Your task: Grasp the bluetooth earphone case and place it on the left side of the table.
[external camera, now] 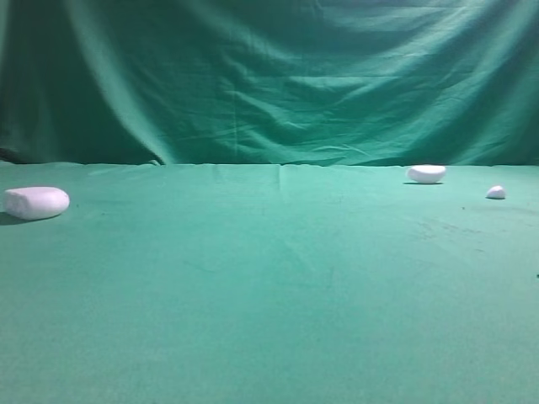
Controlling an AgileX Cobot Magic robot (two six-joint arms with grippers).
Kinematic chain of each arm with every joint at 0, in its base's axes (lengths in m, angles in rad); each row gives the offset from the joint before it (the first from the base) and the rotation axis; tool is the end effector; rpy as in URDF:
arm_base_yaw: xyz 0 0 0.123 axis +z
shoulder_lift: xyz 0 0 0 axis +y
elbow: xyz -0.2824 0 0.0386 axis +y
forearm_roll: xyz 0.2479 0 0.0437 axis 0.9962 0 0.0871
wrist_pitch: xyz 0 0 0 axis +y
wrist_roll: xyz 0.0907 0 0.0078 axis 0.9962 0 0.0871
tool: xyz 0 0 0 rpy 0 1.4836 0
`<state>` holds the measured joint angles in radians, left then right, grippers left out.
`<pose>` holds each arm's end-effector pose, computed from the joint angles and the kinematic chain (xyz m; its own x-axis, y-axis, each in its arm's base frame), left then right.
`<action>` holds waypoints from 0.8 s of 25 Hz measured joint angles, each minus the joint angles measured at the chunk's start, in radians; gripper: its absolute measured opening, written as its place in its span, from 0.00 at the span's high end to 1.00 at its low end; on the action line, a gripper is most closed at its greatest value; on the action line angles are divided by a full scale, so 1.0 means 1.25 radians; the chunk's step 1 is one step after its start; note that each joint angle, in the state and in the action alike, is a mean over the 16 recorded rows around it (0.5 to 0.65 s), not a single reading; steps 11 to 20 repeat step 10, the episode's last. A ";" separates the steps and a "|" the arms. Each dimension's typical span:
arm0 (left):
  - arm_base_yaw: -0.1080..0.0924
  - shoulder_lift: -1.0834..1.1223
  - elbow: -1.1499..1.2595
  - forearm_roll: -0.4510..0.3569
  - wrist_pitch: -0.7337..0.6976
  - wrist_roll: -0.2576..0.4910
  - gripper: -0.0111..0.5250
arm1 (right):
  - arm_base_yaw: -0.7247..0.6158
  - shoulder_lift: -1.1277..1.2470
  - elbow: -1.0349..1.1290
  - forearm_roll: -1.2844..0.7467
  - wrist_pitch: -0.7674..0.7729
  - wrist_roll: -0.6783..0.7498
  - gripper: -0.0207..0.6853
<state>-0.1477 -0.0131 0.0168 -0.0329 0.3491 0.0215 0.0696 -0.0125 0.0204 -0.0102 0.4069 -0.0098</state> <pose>0.0523 -0.0088 0.1767 -0.2609 0.0293 -0.9649 0.1554 0.9878 -0.0120 0.0514 0.0032 0.1704 -0.3197 -0.0415 -0.9466 -0.0719 0.9972 -0.0194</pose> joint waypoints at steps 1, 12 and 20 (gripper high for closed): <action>0.000 0.000 0.000 0.000 0.000 0.000 0.98 | 0.000 0.000 0.000 0.000 -0.001 0.000 0.97; 0.000 0.000 0.000 0.000 0.000 0.000 0.98 | 0.000 0.000 0.001 0.001 -0.005 0.001 0.97; 0.000 0.000 0.000 0.000 0.000 0.000 0.98 | 0.000 0.000 0.001 0.001 -0.005 0.001 0.97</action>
